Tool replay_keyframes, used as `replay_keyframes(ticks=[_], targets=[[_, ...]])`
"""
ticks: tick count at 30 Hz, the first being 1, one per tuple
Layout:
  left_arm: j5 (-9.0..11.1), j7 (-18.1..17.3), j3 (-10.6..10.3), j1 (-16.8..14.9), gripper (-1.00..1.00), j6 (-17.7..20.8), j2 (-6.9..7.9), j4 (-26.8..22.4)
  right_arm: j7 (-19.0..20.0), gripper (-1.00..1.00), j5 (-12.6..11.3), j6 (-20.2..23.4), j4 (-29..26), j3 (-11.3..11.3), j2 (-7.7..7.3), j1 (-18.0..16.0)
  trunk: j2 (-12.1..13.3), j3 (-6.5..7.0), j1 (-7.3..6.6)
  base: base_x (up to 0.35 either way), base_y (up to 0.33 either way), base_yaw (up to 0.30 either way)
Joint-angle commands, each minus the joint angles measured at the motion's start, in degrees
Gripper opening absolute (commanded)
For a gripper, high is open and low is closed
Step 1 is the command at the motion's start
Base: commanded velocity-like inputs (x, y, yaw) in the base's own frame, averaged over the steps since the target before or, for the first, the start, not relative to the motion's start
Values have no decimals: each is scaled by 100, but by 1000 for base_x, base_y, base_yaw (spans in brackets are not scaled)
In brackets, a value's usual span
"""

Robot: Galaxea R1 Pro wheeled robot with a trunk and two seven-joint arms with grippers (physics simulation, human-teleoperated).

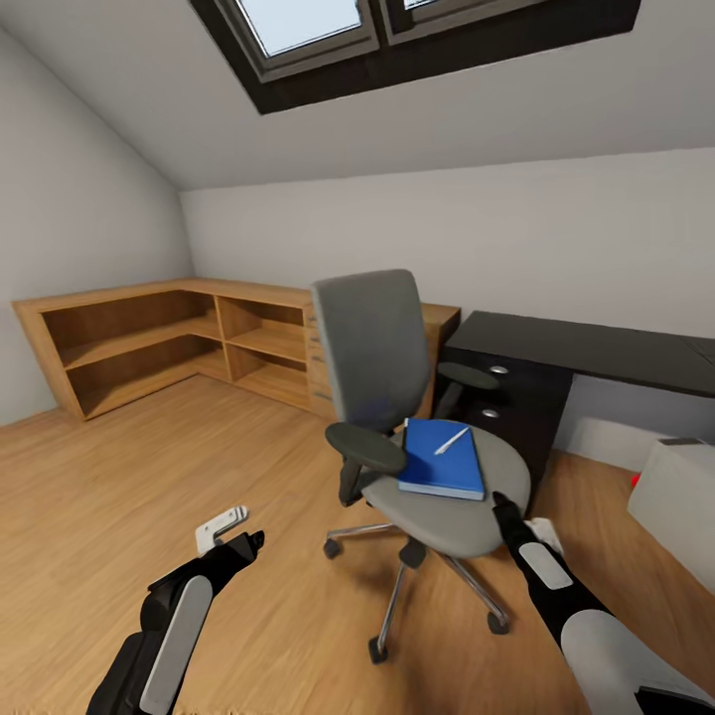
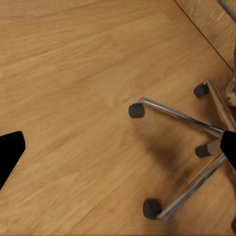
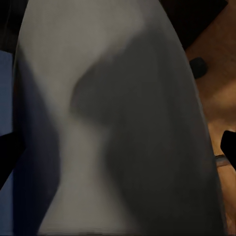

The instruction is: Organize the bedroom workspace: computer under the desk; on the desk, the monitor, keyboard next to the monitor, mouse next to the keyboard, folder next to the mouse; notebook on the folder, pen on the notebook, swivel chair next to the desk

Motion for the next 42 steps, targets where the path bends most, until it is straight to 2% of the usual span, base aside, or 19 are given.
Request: replay_keyframes(ticks=[1,14,18,28,42], targets=[[59,47,3,-5,100,16,-4,-3,11,100,-68,-15,-8,17,0,-3,-3,-12,-1,1,0,205],[59,56,-87,-5,100,16,-5,9,12,100,-67,-15,-8,13,-16,-3,-3,-61,-1,0,0,144],[59,56,-87,-5,100,16,-5,9,169,100,-67,-15,-8,13,-17,-3,-3,-61,-1,0,0,-159],[52,56,-87,-5,100,16,-5,9,203,100,-67,-15,-5,13,-19,-3,-3,-61,-1,0,0,-232],[56,56,-87,-5,100,17,-4,9,332,100,-71,-15,-24,15,-7,-1,-3,-61,-1,0,0,-11]])
